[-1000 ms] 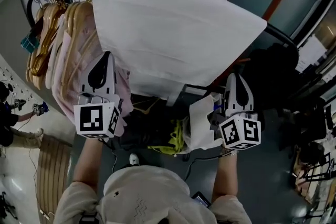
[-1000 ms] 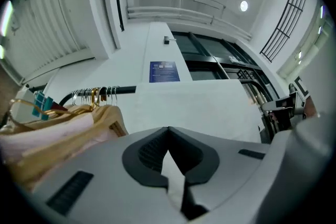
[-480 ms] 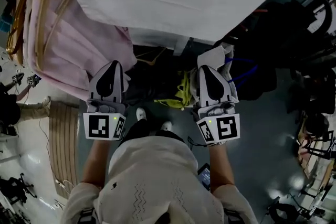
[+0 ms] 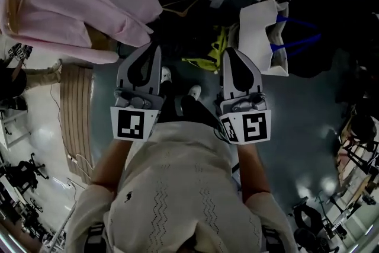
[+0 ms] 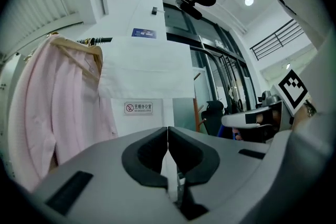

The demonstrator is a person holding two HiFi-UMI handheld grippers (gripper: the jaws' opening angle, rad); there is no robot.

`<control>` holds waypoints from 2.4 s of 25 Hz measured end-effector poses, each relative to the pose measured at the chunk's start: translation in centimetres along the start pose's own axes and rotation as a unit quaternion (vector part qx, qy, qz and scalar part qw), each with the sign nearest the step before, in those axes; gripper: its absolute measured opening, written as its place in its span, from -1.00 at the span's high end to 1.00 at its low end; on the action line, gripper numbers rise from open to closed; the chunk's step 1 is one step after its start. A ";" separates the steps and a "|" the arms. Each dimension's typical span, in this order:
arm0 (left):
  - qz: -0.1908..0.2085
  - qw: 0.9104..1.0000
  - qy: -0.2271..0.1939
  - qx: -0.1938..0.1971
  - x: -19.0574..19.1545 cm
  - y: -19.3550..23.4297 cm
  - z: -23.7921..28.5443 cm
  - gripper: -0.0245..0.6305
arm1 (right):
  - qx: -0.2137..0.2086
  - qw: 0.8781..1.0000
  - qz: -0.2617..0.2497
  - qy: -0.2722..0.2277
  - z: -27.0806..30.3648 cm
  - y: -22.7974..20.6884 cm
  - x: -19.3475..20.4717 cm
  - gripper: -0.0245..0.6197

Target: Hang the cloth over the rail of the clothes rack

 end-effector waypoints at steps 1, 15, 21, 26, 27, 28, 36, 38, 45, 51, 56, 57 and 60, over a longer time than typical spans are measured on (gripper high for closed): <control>-0.003 1.000 0.007 -0.002 0.7 -0.2 -0.1 0.89 | -0.002 1.000 0.002 0.009 -0.2 0.2 0.6 0.84; -0.020 0.995 0.045 0.086 3.3 -3.0 -0.3 0.89 | 0.015 0.999 0.044 0.026 -0.7 3.5 1.8 0.84; -0.026 0.995 0.053 0.083 2.6 0.1 -2.2 0.89 | -0.057 0.998 0.015 0.017 1.0 7.1 0.1 0.87; -0.021 0.994 0.058 0.090 3.1 0.3 -2.6 0.89 | -0.130 0.991 -0.017 0.017 1.3 9.7 -0.7 0.87; -0.026 0.994 0.056 0.090 3.0 0.2 -2.6 0.89 | -0.133 0.991 -0.018 0.018 1.3 10.0 -0.7 0.87; -0.029 0.994 0.055 0.092 3.0 0.0 -2.7 0.89 | -0.133 0.991 -0.019 0.018 1.3 10.3 -0.7 0.87; -0.034 0.993 0.063 0.098 3.3 0.2 -3.8 0.89 | -0.106 0.994 -0.008 0.030 1.1 10.9 -0.4 0.87; -0.037 0.993 0.061 0.094 3.3 0.4 -3.9 0.89 | -0.106 0.994 -0.007 0.035 1.0 11.1 -0.1 0.87; -0.044 0.994 0.056 0.087 3.3 0.4 -4.2 0.89 | -0.102 0.994 0.000 0.044 0.1 11.8 0.5 0.87; -0.051 0.994 0.057 0.084 3.3 1.0 -3.9 0.89 | -0.096 0.994 -0.001 0.051 0.6 12.1 0.9 0.87; -0.055 0.993 0.060 0.083 3.6 1.4 -3.5 0.89 | -0.090 0.994 0.004 0.054 1.0 12.0 1.2 0.87; -0.056 0.993 0.060 0.083 3.7 1.4 -3.4 0.89 | -0.089 0.994 0.006 0.056 1.0 11.9 1.3 0.87; -0.055 0.993 0.062 0.084 3.8 1.3 -3.2 0.89 | -0.084 0.995 0.007 0.060 1.0 11.6 1.6 0.87</control>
Point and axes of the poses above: the fingertips, and each gripper's own axes: z forward along the fingers, y to its left, x out of its underside, the point moved 3 cm from there along -z, backward along the fingers, and after that the axes turned 15 degrees about -z, right-handed, at the moved point
